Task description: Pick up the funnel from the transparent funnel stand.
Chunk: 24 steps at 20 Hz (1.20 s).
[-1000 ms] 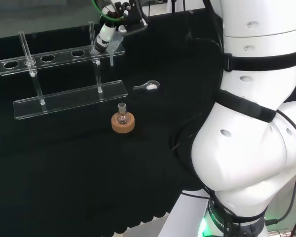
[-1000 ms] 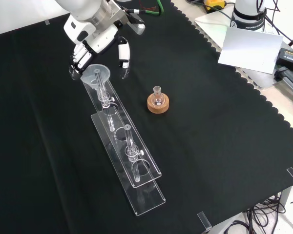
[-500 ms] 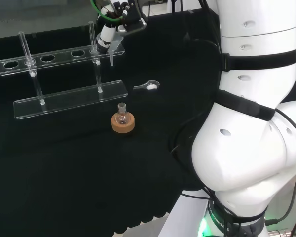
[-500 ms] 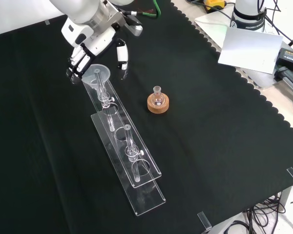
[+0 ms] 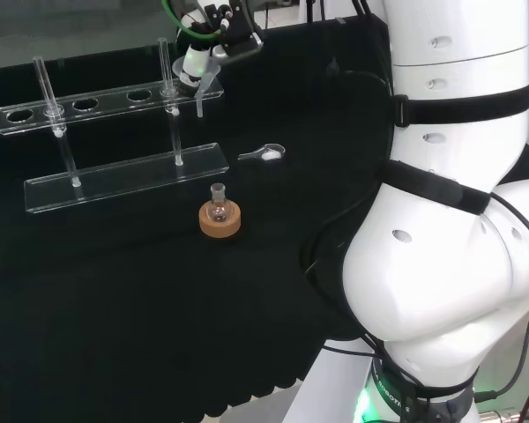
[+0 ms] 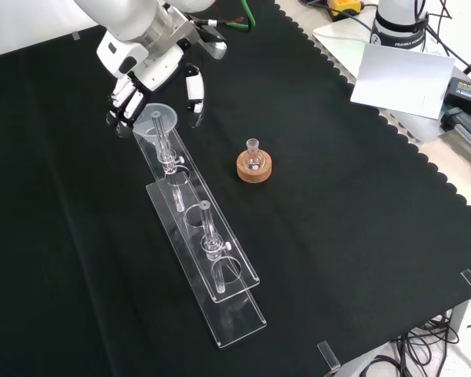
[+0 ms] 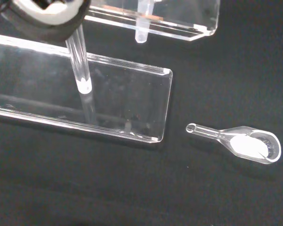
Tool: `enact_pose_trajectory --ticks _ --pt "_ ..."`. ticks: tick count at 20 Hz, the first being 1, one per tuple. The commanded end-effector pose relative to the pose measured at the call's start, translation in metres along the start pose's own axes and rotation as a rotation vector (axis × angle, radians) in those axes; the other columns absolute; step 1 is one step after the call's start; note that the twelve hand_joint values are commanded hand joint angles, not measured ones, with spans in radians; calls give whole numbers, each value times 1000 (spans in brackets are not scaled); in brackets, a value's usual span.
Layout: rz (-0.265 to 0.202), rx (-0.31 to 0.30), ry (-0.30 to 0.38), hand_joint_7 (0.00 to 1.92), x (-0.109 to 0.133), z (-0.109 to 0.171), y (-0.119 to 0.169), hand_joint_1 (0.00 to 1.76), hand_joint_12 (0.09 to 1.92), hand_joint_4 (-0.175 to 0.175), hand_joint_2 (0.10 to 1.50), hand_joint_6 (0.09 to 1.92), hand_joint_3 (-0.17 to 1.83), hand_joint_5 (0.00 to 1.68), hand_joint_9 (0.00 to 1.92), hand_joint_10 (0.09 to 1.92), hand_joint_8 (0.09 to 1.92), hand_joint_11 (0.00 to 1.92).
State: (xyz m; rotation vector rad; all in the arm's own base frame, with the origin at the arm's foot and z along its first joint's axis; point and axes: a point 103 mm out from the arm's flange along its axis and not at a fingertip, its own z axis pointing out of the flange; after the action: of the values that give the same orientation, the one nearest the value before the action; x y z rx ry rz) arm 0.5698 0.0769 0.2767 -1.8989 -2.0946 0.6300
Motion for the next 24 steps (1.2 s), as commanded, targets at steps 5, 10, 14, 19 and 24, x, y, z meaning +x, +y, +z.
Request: enact_pose_trajectory --ticks 5,10,14,19,24 --pt "-15 1 8 0 -4 3 4 819 1414 66 633 87 395 282 201 917 531 502" --pt "-16 21 -1 0 -2 6 11 820 1410 64 627 87 413 281 206 913 547 506" --pt "-20 17 0 0 -5 8 12 818 1410 62 627 87 422 279 212 912 552 508" --pt "-14 20 -12 0 -6 9 14 816 1408 58 615 87 456 281 252 892 587 512" --pt "2 -10 -39 49 -5 8 18 810 1394 40 620 87 512 329 385 759 645 530"
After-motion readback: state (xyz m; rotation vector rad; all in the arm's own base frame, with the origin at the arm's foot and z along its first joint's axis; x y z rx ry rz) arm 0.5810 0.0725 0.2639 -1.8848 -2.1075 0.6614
